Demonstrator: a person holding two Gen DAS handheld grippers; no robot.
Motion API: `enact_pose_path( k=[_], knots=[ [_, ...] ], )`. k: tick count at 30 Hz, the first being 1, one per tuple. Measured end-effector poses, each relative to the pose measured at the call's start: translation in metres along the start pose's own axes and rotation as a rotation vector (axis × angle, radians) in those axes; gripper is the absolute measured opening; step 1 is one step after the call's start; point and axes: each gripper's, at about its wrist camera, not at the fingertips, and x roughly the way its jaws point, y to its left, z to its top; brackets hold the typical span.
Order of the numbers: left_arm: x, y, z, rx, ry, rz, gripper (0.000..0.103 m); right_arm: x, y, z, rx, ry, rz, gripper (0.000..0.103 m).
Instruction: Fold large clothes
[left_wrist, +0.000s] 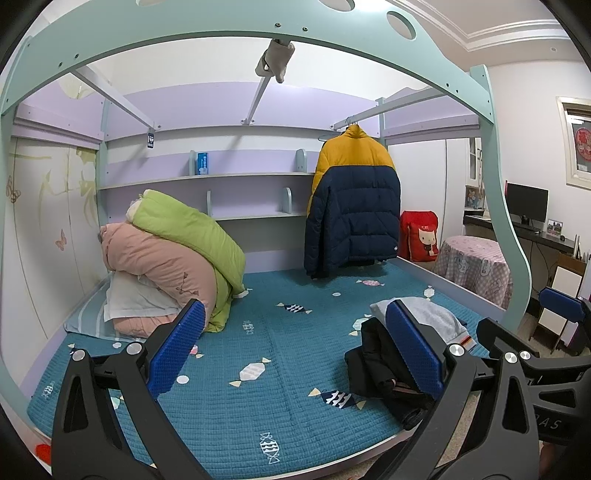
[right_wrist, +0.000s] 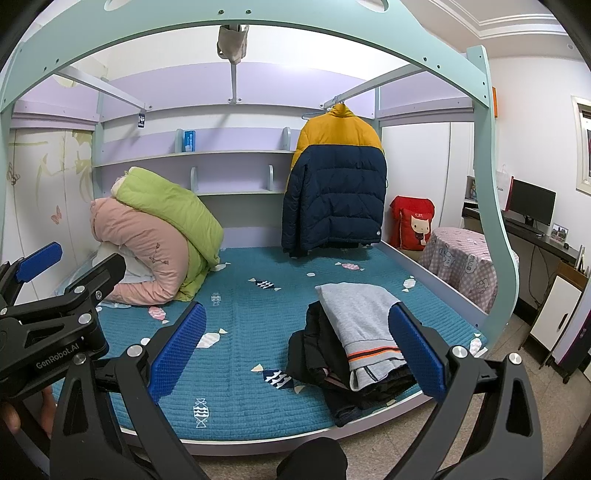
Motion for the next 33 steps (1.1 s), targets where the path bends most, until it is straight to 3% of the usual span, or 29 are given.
enact_pose_path(
  k=[33],
  knots=[
    [0.0011, 0.0007, 0.0006, 0.003, 0.000, -0.005, 0.098, -0.0007, -0.0019, -0.0005, 0.003, 0.002, -0.002, 0.096]
  ],
)
